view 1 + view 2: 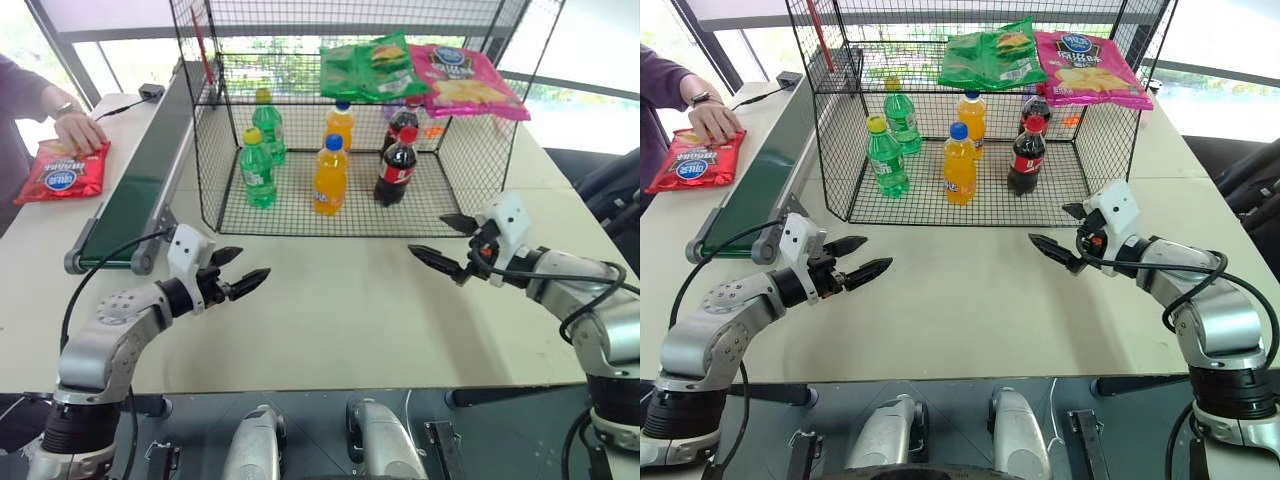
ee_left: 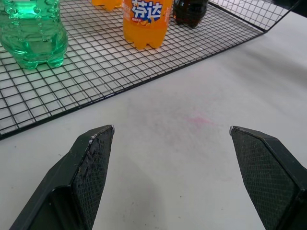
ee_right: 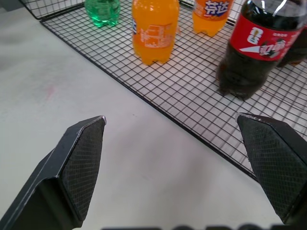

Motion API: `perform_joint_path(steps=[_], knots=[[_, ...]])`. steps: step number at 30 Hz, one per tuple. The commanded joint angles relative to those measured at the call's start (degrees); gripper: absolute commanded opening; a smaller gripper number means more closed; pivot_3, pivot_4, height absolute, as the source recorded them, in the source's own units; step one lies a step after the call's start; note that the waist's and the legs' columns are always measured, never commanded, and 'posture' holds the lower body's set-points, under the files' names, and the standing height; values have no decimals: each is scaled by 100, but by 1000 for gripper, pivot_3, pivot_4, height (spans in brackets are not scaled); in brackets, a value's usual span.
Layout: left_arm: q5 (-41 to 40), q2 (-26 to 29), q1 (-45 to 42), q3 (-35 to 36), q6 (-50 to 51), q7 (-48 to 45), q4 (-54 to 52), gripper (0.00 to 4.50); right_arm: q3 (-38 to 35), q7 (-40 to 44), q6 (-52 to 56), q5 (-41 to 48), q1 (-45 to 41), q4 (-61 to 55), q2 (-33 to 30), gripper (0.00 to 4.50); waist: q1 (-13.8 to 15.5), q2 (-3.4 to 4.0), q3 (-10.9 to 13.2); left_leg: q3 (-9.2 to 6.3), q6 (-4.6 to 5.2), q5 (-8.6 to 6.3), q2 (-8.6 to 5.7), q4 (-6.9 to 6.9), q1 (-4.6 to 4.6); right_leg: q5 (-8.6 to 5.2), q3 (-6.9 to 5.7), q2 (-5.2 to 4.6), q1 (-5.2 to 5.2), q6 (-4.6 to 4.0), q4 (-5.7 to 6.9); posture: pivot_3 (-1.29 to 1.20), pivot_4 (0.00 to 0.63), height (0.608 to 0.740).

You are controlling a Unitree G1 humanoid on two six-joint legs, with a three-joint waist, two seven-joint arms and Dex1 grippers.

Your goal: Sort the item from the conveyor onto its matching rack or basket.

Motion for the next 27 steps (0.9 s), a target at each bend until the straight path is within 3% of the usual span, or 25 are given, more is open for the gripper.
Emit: perform_joint_path(steps=[1, 27], knots=[[-94, 78, -64, 86, 35, 35, -268, 4057, -40, -12, -73, -3, -138, -73, 32, 4500, 1, 0, 0, 0, 0, 0, 0, 0, 0, 0, 0, 0, 0, 0, 0, 0, 150, 740], [104, 229, -284, -162, 2, -39, -123, 4057, -70, -105, -94, -85, -23, -149, 98, 4500, 3, 0, 0, 2, 0, 0, 0, 0, 0, 0, 0, 0, 0, 0, 1, 0, 150, 740]])
